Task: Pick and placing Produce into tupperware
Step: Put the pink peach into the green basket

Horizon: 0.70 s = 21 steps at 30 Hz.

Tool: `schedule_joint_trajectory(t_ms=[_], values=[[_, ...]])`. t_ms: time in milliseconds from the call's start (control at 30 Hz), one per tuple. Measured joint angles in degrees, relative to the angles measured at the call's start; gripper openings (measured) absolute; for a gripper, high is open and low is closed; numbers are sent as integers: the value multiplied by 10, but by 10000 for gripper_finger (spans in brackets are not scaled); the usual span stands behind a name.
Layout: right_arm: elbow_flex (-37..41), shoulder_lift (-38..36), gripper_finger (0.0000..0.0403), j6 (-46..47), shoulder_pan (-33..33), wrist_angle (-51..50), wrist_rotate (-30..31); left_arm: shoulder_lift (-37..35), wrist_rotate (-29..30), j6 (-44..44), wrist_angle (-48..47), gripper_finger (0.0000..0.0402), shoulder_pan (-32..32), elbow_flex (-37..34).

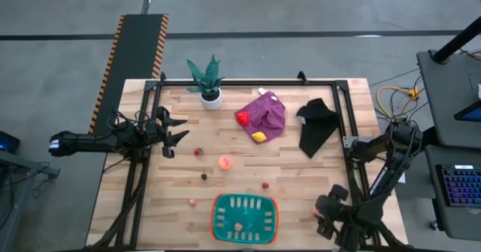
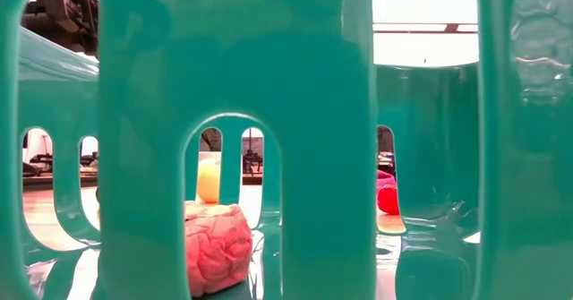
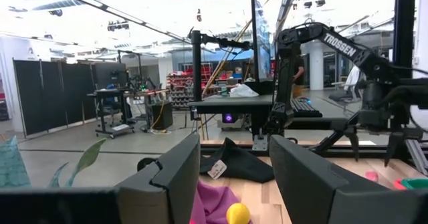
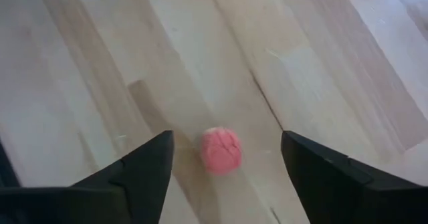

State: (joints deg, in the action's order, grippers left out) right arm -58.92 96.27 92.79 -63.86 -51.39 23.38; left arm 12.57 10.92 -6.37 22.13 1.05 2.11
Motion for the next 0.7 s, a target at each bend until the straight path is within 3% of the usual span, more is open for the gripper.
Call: schedule_joint_trajectory(t_ms=[500,700], values=[[83,3,246,10,0,128,-16,0,0,0,-1,169,0,0],[104,2,239,-27,0,185,-22,1,0,0,0,169,0,0]])
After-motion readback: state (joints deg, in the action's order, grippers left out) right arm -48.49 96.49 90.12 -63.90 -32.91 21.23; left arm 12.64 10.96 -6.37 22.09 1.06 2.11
